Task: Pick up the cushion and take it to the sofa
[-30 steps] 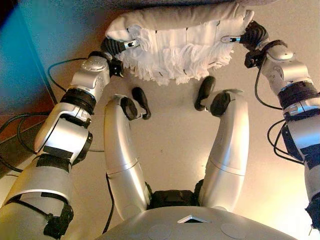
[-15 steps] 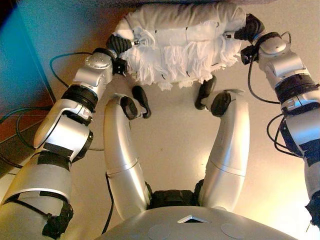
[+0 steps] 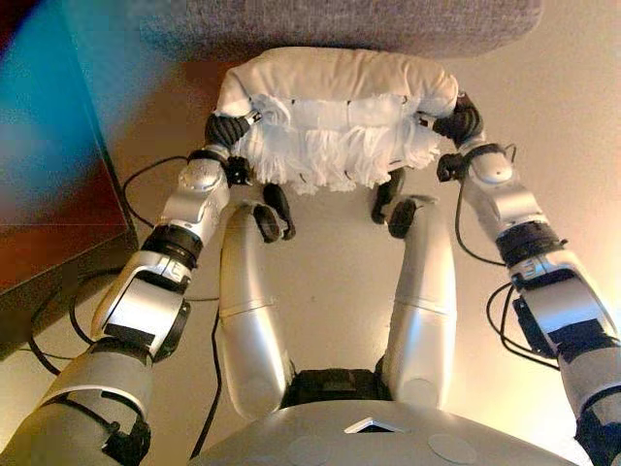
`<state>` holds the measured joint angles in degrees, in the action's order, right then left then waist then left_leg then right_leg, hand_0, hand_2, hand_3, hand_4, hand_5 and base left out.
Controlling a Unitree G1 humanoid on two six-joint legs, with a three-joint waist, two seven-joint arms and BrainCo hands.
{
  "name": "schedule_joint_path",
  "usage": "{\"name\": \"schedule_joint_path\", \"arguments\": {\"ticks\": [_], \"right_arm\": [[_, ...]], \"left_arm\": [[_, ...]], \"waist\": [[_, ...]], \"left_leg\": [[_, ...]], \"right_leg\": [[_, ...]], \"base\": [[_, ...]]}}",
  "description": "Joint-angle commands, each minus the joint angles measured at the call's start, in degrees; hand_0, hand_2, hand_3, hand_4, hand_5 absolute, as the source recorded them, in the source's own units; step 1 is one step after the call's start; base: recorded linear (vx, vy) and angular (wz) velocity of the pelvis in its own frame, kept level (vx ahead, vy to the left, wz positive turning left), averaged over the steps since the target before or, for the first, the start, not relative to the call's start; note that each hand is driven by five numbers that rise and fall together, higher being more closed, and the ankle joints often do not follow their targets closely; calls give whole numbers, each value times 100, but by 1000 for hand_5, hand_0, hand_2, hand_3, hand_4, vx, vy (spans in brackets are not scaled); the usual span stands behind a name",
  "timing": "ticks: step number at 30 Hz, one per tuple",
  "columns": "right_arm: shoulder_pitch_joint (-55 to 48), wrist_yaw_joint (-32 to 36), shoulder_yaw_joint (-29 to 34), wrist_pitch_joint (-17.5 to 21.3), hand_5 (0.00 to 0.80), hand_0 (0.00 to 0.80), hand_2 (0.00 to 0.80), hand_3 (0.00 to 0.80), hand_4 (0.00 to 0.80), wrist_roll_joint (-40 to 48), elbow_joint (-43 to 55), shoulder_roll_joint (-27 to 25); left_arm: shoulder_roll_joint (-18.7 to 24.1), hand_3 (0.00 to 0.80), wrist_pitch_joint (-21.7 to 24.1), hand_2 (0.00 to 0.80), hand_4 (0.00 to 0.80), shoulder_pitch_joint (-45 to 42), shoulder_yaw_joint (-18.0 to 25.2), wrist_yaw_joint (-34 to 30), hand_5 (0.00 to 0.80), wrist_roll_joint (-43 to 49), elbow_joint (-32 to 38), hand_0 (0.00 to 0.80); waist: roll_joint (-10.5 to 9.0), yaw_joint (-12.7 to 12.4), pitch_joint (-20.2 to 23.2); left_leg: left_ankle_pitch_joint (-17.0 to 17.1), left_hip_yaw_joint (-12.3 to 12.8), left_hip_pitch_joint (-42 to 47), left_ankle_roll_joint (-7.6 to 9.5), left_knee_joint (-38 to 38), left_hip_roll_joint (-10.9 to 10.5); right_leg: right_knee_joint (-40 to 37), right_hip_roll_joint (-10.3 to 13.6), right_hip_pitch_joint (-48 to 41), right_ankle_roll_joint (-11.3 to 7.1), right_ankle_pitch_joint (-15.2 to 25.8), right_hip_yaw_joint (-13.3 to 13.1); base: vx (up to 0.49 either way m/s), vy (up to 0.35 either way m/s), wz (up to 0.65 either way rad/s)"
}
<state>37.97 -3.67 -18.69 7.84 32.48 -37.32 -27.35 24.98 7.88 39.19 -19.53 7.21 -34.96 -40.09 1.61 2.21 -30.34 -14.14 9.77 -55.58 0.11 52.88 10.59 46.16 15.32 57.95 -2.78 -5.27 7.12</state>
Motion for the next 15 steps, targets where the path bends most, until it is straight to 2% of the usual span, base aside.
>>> {"name": "schedule_joint_path", "arguments": {"ticks": [1, 4, 5, 8, 9, 10, 13, 15], "right_arm": [[-236, 531, 289, 763, 800, 800, 800, 800, 800, 452, 1291, 414], [-876, 634, 452, 675, 800, 800, 800, 800, 800, 452, 1638, 477], [-999, 610, 489, 581, 800, 800, 800, 800, 800, 301, 1681, 451], [-945, 494, 416, 258, 800, 800, 800, 800, 800, -132, 1707, 333], [-920, 503, 393, 233, 800, 800, 800, 800, 800, -114, 1723, 321], [-787, 490, 318, 19, 800, 800, 800, 800, 800, -39, 1814, 359], [-849, 405, 274, -90, 800, 800, 800, 800, 800, 200, 1921, 423], [-1083, 421, 319, -8, 800, 800, 800, 800, 800, 314, 1968, 470]], "left_arm": [[-155, 800, 710, 800, 800, -44, 267, -344, 800, 13, 1202, 800], [-180, 800, 615, 800, 800, -651, 476, -499, 800, -84, 1608, 800], [-202, 800, 597, 800, 800, -830, 503, -468, 800, -64, 1739, 800], [-319, 800, 509, 800, 800, -1170, 586, -395, 800, -296, 1956, 800], [-327, 800, 494, 800, 800, -1198, 599, -373, 800, -308, 1985, 800], [-313, 800, 490, 800, 800, -1250, 628, -282, 800, -395, 1996, 800], [-326, 800, 472, 800, 800, -1304, 651, -274, 800, -327, 1939, 800], [-315, 800, 478, 800, 800, -1353, 599, -229, 800, -387, 1918, 800]], "waist": [[-111, -137, 60], [-155, -218, 357], [-187, -234, 443], [-256, -360, 590], [-264, -383, 590], [-304, -450, 637], [-306, -445, 782], [-300, -417, 904]], "left_leg": [[758, -500, 1230, -694, -1610, 28], [820, -589, 1933, -655, -2094, -237], [969, -644, 2055, -615, -2228, -345], [834, -1037, 2350, -597, -2256, -655], [805, -1082, 2376, -585, -2246, -700], [794, -1170, 2492, -510, -2351, -785], [899, -971, 2794, -438, -2663, -659], [948, -889, 3075, -420, -2883, -696]], "right_leg": [[-840, 253, -1358, -729, 135, -37], [-1540, 222, -2127, -755, 217, 120], [-1849, 199, -2298, -708, 406, 144], [-2335, 87, -2722, -694, 505, 16], [-2369, 73, -2756, -699, 519, 3], [-2458, 11, -2824, -712, 562, -42], [-2556, -32, -3081, -699, 552, 46], [-2750, 1, -3355, -732, 598, 135]], "base": [[168, -90, 12], [200, -27, 16], [130, 20, 9], [98, 34, -12], [60, 52, -30], [50, 54, -39], [37, 43, -41], [41, 31, -6]]}}
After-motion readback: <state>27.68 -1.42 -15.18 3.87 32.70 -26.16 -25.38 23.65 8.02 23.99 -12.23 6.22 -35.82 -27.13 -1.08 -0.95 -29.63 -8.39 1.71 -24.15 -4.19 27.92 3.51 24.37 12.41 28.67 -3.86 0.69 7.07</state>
